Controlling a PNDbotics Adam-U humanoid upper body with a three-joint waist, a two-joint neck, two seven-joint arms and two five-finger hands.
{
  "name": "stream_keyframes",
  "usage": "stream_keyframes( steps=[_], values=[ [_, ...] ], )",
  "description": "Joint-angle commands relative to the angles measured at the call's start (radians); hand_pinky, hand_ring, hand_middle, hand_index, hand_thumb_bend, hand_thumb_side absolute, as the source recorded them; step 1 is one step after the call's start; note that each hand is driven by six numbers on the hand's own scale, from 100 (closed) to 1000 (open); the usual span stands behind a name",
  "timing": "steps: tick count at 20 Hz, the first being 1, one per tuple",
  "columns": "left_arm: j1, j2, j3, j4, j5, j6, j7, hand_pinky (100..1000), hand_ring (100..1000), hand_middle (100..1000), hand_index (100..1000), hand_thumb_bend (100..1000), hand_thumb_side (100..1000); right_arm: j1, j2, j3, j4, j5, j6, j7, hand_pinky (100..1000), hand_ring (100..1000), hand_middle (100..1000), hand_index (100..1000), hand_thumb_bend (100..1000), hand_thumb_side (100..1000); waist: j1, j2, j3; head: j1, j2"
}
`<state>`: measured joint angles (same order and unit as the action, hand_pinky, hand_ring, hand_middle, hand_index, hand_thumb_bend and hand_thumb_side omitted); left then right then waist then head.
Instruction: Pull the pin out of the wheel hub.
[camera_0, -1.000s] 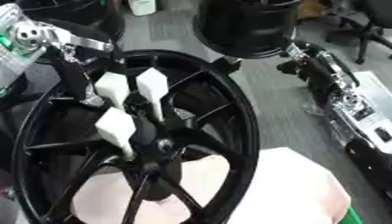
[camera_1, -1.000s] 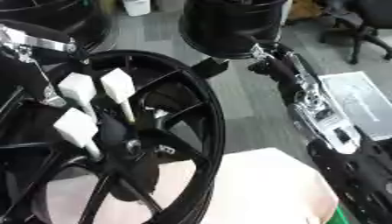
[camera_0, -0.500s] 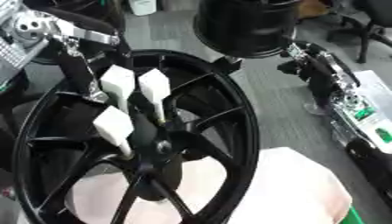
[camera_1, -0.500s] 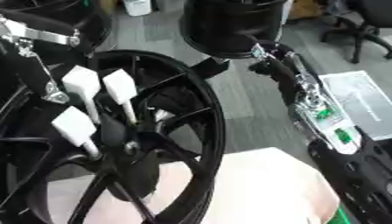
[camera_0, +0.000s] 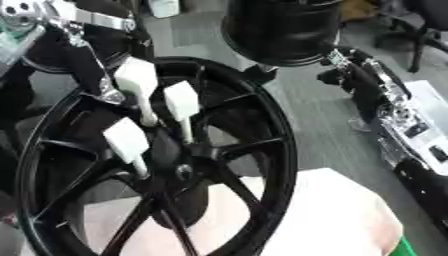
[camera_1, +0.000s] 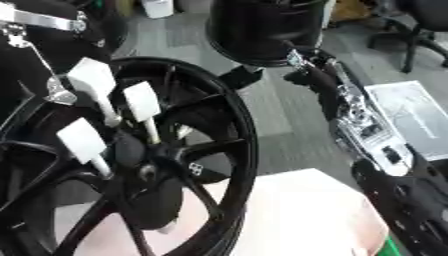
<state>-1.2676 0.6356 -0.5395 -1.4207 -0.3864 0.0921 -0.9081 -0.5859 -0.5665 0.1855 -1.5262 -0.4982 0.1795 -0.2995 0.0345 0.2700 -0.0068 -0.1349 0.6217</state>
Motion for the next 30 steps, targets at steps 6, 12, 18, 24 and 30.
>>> stream_keyframes(
  steps=[6,12,18,24,30],
  values=[
    [-0.010,0.106,0.157,-0.086,-0.031,0.026,0.001,843,729,601,235,358,100,-0.009,-0.034,-0.013,-0.013,-0.006,-0.002,-0.005,789,599,645,788,441,503,-0.006,-0.029,0.014,-0.013,-0.001],
    [0.071,0.254,0.291,-0.153,-0.041,0.045,0.026,846,730,600,234,379,100,0.001,-0.054,-0.026,-0.019,-0.008,-0.007,-0.015,790,599,644,788,440,502,-0.004,-0.031,0.033,-0.026,0.003],
    [0.194,0.377,0.372,-0.221,-0.003,0.077,0.088,845,729,599,234,382,100,0.006,-0.067,-0.031,-0.023,-0.010,-0.010,-0.023,790,599,644,788,439,502,-0.001,-0.030,0.040,-0.029,0.010],
    [0.301,0.469,0.435,-0.133,0.001,0.142,0.067,843,726,601,276,247,100,0.034,-0.094,-0.092,-0.040,-0.035,-0.044,-0.068,790,600,645,788,429,498,-0.012,-0.019,0.076,-0.060,0.014],
    [0.466,0.514,0.496,-0.002,0.099,0.157,0.113,907,844,798,866,731,320,0.055,-0.111,-0.111,-0.051,-0.049,-0.052,-0.093,790,600,646,788,426,501,-0.017,-0.012,0.069,-0.053,0.019]
  ],
)
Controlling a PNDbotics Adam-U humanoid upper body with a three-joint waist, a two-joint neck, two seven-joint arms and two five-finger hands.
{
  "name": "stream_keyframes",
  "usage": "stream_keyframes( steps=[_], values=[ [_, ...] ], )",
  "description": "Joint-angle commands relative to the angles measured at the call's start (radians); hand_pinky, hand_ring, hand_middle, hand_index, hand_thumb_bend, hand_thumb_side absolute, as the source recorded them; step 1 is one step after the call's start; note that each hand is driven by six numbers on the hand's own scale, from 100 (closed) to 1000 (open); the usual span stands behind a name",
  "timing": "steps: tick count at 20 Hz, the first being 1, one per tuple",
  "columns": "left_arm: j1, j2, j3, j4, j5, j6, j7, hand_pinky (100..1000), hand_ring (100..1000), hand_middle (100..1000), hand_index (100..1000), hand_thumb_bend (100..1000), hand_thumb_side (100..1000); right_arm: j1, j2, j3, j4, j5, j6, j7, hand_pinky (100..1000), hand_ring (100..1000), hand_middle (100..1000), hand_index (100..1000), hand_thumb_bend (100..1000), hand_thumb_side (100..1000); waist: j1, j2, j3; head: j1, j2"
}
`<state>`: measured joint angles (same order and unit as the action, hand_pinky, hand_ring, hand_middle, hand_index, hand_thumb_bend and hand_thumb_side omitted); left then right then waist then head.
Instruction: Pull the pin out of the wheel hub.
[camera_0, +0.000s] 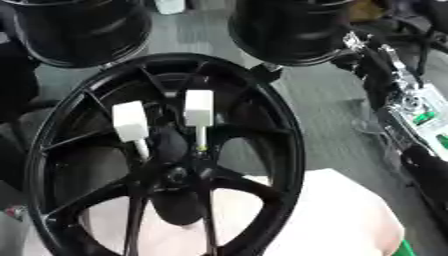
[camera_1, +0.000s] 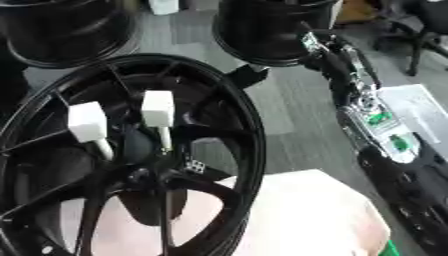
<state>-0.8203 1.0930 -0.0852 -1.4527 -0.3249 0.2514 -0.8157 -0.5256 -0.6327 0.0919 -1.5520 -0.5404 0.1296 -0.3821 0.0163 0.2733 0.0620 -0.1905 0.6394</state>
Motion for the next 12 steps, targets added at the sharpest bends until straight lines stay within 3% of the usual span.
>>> stream_keyframes(
  steps=[1,3,4,5,10,12],
  values=[
    [0.045,0.063,0.055,0.034,0.053,-0.006,0.034,914,859,815,890,784,404,-0.002,-0.047,-0.018,-0.025,-0.007,-0.001,-0.011,790,600,646,788,425,502,0.001,-0.015,-0.001,0.008,0.002],
    [0.100,0.074,0.081,0.027,0.076,-0.006,0.066,930,881,844,934,849,538,0.003,-0.049,-0.019,-0.025,-0.008,-0.001,-0.013,790,600,646,788,419,517,0.000,-0.016,-0.004,0.018,0.003],
    [0.128,0.079,0.099,0.017,0.080,-0.002,0.084,929,880,843,936,929,662,0.004,-0.050,-0.020,-0.025,-0.008,-0.001,-0.015,789,600,646,788,424,504,0.000,-0.016,-0.006,0.025,0.004],
    [0.157,0.083,0.116,0.004,0.084,0.002,0.101,928,879,842,936,951,694,0.005,-0.051,-0.020,-0.025,-0.009,-0.001,-0.015,789,600,646,788,424,504,0.000,-0.017,-0.008,0.031,0.006],
    [0.284,0.095,0.178,-0.068,0.115,0.026,0.190,922,874,837,936,899,693,0.000,-0.047,-0.018,-0.026,-0.011,0.000,-0.017,789,600,646,788,421,504,-0.001,-0.020,-0.017,0.048,0.005],
    [0.298,0.092,0.193,-0.086,0.133,0.037,0.226,904,856,823,931,825,670,-0.001,-0.046,-0.018,-0.027,-0.012,0.000,-0.017,789,600,646,788,421,504,-0.002,-0.020,-0.017,0.047,0.006]
  ],
)
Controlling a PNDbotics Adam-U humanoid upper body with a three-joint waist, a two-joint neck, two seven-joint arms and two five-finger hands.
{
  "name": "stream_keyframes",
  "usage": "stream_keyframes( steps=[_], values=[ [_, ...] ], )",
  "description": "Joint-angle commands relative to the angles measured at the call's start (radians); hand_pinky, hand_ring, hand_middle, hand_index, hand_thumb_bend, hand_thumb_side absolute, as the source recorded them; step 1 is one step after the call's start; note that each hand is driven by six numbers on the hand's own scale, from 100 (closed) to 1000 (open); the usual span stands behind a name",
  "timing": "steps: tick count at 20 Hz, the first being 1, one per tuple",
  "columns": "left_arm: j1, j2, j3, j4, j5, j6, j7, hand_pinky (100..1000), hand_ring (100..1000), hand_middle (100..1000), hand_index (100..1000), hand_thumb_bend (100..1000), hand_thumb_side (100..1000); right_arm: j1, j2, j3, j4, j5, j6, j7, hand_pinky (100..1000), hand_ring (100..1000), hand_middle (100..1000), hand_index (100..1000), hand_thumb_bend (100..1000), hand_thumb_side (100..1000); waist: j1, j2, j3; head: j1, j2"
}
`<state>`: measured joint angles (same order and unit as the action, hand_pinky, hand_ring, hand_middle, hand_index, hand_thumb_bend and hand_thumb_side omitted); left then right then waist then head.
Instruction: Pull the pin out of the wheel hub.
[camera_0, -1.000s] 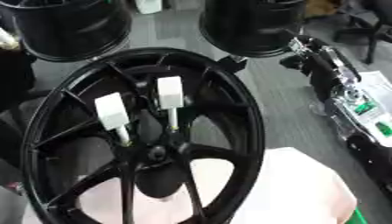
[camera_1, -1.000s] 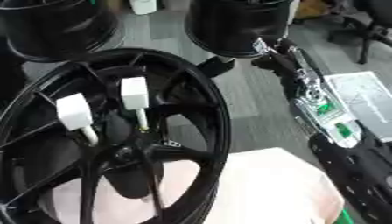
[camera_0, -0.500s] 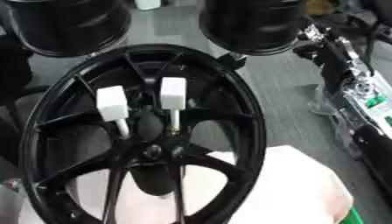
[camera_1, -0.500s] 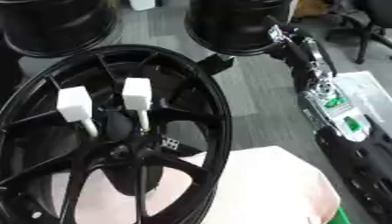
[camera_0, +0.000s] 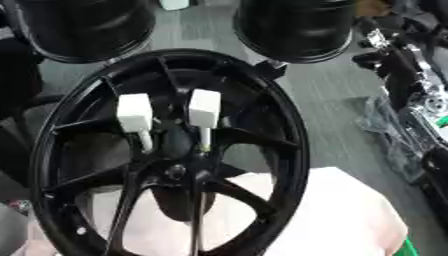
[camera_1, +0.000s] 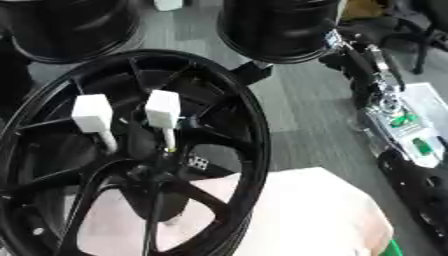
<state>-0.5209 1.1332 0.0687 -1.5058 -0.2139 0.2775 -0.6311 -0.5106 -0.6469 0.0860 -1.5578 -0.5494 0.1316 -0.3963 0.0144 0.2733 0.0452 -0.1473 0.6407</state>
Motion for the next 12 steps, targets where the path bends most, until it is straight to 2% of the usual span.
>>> stream_keyframes(
  steps=[1,4,7,8,10,12],
  values=[
    [-0.001,0.046,0.052,-0.039,0.028,0.022,0.059,896,849,817,929,808,666,-0.015,-0.031,-0.013,-0.021,-0.003,-0.002,-0.004,789,600,646,788,421,504,-0.001,-0.021,0.001,0.003,0.005],
    [-0.018,0.002,0.114,-0.075,0.058,0.061,0.106,845,793,761,896,606,667,-0.010,-0.030,-0.018,-0.022,-0.006,-0.004,-0.009,789,600,646,788,420,504,-0.006,-0.022,0.008,-0.004,0.006],
    [-0.051,-0.070,0.193,-0.115,0.098,0.110,0.156,808,745,718,815,342,613,-0.005,-0.026,-0.024,-0.023,-0.009,-0.008,-0.014,789,600,646,788,416,503,-0.016,-0.025,0.018,-0.009,0.008],
    [-0.058,-0.097,0.221,-0.126,0.114,0.127,0.173,805,743,720,812,335,620,-0.005,-0.023,-0.026,-0.025,-0.009,-0.010,-0.015,789,600,647,788,416,502,-0.019,-0.025,0.020,-0.008,0.008],
    [-0.051,-0.153,0.277,-0.154,0.147,0.156,0.208,806,753,745,818,244,649,-0.007,-0.016,-0.029,-0.029,-0.010,-0.012,-0.018,789,601,647,788,417,501,-0.028,-0.024,0.021,-0.008,0.009],
    [-0.021,-0.207,0.332,-0.191,0.181,0.160,0.241,810,775,774,842,243,665,-0.012,-0.009,-0.029,-0.033,-0.011,-0.012,-0.019,789,601,647,788,423,497,-0.034,-0.022,0.019,-0.003,0.011]
  ],
)
